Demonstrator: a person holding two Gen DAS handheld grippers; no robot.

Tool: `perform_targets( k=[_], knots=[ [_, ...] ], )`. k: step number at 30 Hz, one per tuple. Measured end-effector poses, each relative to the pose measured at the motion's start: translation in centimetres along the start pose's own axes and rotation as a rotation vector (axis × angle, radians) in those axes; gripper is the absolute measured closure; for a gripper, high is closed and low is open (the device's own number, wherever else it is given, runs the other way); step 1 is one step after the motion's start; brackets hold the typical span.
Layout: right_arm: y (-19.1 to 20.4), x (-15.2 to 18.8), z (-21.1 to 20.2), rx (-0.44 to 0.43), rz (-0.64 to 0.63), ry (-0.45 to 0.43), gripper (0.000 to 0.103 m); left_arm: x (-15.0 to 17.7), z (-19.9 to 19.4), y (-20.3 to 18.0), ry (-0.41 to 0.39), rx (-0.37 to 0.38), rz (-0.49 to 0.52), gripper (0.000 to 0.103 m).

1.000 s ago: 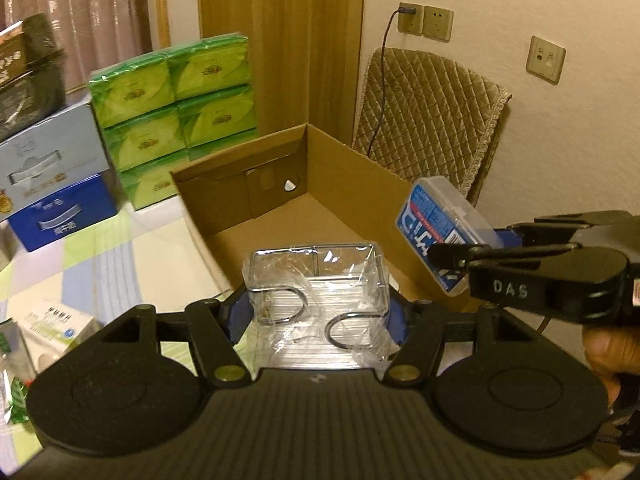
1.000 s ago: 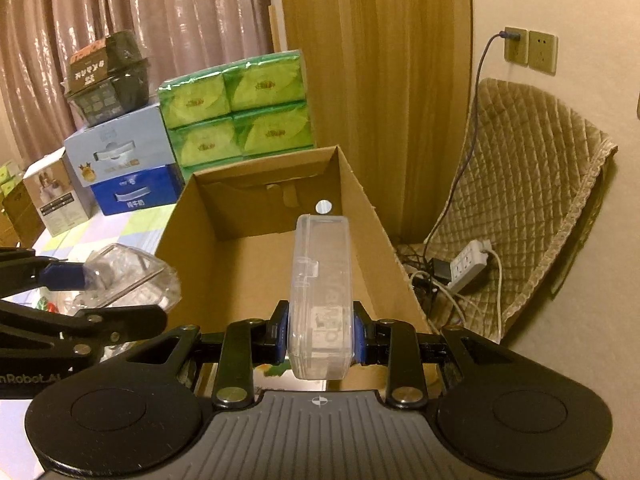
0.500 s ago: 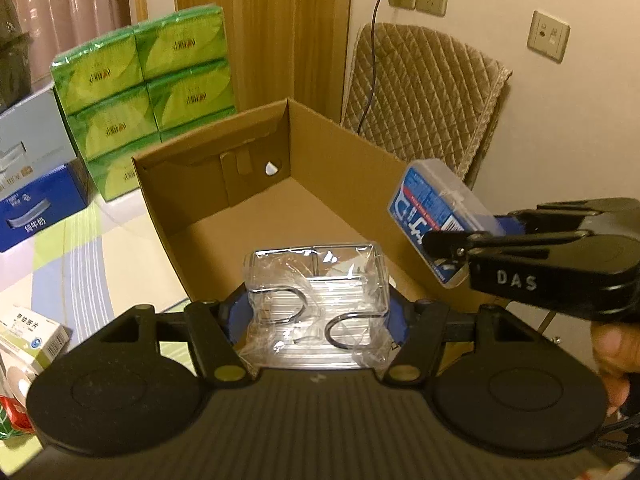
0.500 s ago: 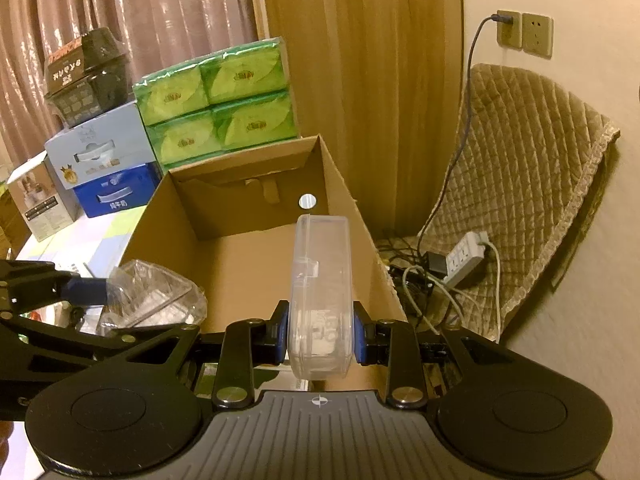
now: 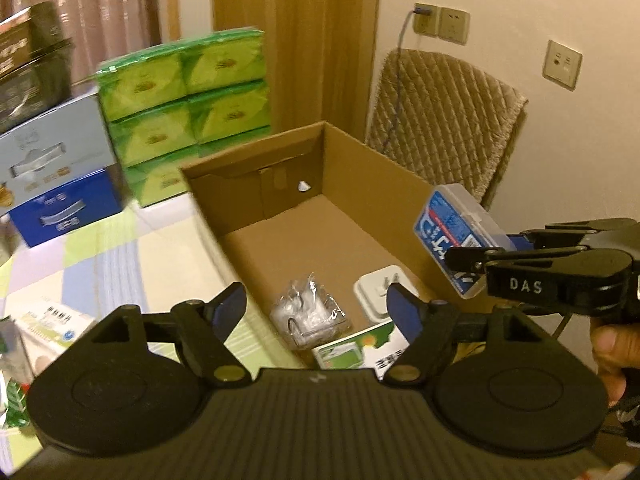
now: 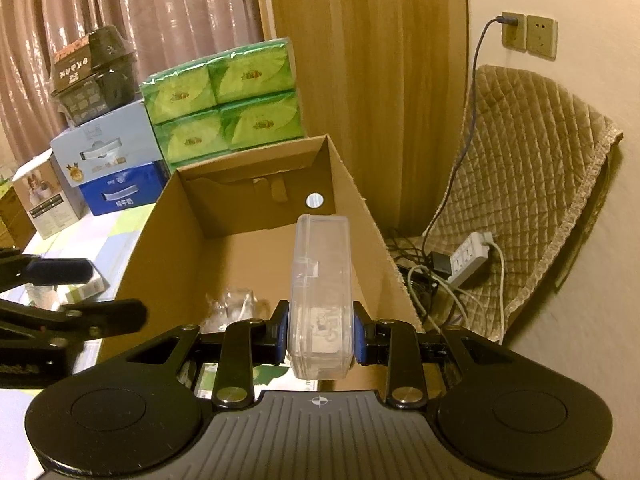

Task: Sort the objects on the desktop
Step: 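Open left gripper to drop the bag into the box while right gripper releases the case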

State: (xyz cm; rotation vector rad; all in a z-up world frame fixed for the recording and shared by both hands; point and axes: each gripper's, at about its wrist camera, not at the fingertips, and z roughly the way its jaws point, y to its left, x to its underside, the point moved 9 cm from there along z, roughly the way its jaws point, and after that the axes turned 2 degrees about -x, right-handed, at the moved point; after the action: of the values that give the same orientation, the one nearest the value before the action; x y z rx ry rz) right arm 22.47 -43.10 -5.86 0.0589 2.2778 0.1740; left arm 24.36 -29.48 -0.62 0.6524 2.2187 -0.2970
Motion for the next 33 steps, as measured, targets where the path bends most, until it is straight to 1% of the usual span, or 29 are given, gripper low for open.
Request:
perform_targets(
  k=[6, 8, 19, 20, 24, 31, 33],
  knots=[
    [1.2, -0.1, 0.7, -0.017, -0.014, 0.012, 0.075, 1.0, -1.3, 1.6, -0.002, -0.03, -0.019, 0.028],
    [1.6, 0.0, 1.0, -0.021, -0.022, 0.019, 0.075, 1.3, -1.6, 1.9, -0.007, -0.033, -0.031, 0.025],
    [3.7, 0.4, 3.2, -0.051, -0.046, 0.071, 0.075, 2.9, -2.7, 3.6, -0.003, -0.038, -0.084, 0.024],
    [3.8, 0.4, 3.3, -0.056, -0.044, 0.075, 0.074, 3.1, -2.8, 3.8, -0.001, -0.041, -0.087, 0.024],
    [4.3, 0.6, 3.2, -0.06, -0.043, 0.071, 0.058, 3.9, -3.2, 4.7, 0.006, -0.049, -0.107, 0.024],
    [5.2, 0.6, 2.3, -0.067, -0.046, 0.064, 0.052, 5.2, -4.4, 6.2, 0.012, -0.069, -0.138, 0.022],
    [5.6, 0.6, 1.9, -0.068, -0.046, 0.061, 0.047, 5.6, -4.8, 6.6, 0.012, -0.077, -0.144, 0.021]
  ],
)
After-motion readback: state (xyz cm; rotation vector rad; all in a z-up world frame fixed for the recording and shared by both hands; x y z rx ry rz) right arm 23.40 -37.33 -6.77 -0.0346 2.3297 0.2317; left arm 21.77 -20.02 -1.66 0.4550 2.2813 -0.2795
